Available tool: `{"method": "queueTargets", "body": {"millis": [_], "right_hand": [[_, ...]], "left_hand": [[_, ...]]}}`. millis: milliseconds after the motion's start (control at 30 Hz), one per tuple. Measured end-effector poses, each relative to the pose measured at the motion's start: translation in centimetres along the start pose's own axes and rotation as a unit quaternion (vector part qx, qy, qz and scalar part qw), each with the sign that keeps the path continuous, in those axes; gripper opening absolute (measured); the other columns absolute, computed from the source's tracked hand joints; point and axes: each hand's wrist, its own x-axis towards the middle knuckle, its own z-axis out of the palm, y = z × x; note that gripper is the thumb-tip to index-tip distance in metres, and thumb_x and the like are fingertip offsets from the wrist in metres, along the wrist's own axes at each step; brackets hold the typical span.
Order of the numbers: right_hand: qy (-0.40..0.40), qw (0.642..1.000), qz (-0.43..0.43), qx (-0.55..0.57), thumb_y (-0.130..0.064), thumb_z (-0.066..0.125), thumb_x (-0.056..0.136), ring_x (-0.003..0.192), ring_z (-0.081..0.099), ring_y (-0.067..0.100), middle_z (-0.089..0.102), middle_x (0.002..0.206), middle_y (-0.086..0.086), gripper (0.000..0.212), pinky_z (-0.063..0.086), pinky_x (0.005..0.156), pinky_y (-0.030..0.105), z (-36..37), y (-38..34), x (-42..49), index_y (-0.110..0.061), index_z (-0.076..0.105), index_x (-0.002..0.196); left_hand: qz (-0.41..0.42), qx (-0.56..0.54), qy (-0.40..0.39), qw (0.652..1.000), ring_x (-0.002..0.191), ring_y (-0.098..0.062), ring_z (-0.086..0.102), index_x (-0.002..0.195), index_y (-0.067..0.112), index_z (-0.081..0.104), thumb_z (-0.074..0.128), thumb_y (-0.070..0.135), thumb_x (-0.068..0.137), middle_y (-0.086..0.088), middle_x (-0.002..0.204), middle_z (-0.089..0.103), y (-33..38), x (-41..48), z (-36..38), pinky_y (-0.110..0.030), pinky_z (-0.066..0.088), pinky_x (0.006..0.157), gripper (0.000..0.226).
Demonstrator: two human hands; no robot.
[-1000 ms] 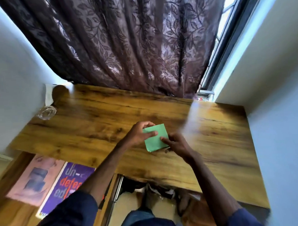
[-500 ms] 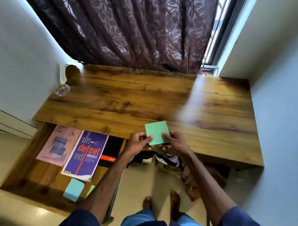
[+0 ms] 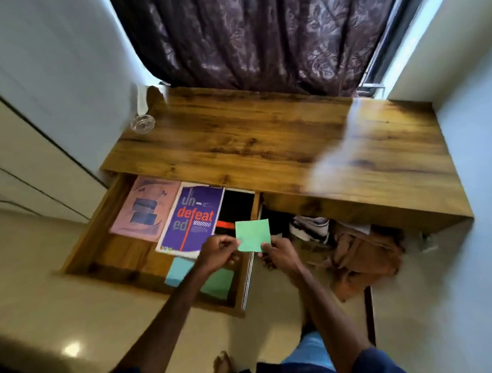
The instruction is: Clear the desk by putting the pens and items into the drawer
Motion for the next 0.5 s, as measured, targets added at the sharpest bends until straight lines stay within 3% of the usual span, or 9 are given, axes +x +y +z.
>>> {"method": "queueTargets", "body": {"millis": [100, 167, 233, 400, 500], "right_hand": [[-0.021, 0.999, 0.026, -0.024, -0.010, 0.050, 0.102, 0.043, 0.055, 0.009, 0.065, 0.069, 0.007, 0.022, 0.041, 0.041, 0.021, 7.4, 1.3, -3.1, -0.010, 0.065, 0.085], [-0.041, 0.999, 0.023, -0.019, -0.010, 0.049, 0.103, 0.039, 0.054, 0.005, 0.065, 0.071, 0.007, 0.024, 0.039, 0.038, 0.019, 11.4, 0.9, -4.7, -0.013, 0.063, 0.084], [-0.054, 0.998, 0.026, -0.017, -0.011, 0.046, 0.105, 0.045, 0.057, 0.010, 0.066, 0.075, 0.009, 0.021, 0.041, 0.039, 0.022, 14.0, 0.4, -5.9, -0.010, 0.062, 0.091], [-0.049, 0.998, 0.028, -0.034, -0.016, 0.049, 0.104, 0.065, 0.066, 0.024, 0.073, 0.090, 0.019, 0.023, 0.052, 0.053, 0.028, 18.3, -0.6, -5.8, -0.001, 0.064, 0.113], [-0.032, 0.998, 0.040, -0.035, -0.013, 0.049, 0.104, 0.060, 0.065, 0.019, 0.072, 0.079, 0.010, 0.021, 0.051, 0.051, 0.026, 20.6, -0.5, -3.5, 0.000, 0.063, 0.114]], "left_hand": [[-0.021, -0.015, 0.001, 1.000, 0.053, -0.013, 0.068, 0.087, 0.010, 0.071, 0.072, 0.019, 0.093, -0.004, 0.063, 0.072, -4.5, -3.9, -5.2, -0.026, 0.056, 0.051, 0.010], [-0.022, -0.012, 0.001, 1.000, 0.060, -0.019, 0.071, 0.093, 0.008, 0.074, 0.074, 0.019, 0.091, -0.008, 0.076, 0.077, -6.5, -5.8, -8.5, -0.030, 0.057, 0.055, 0.011], [-0.028, -0.019, 0.008, 0.999, 0.067, -0.026, 0.072, 0.095, 0.009, 0.074, 0.075, 0.017, 0.091, -0.011, 0.085, 0.079, -7.8, -6.8, -10.7, -0.033, 0.058, 0.061, 0.009], [-0.028, -0.022, 0.032, 0.999, 0.064, -0.021, 0.073, 0.101, 0.004, 0.072, 0.072, 0.012, 0.092, -0.012, 0.091, 0.078, -9.0, -6.1, -14.7, -0.026, 0.059, 0.053, 0.012], [-0.043, -0.008, 0.037, 0.998, 0.066, -0.014, 0.071, 0.106, 0.003, 0.069, 0.072, 0.009, 0.092, -0.011, 0.094, 0.074, -10.2, -3.9, -16.9, -0.026, 0.060, 0.052, 0.016]]}}
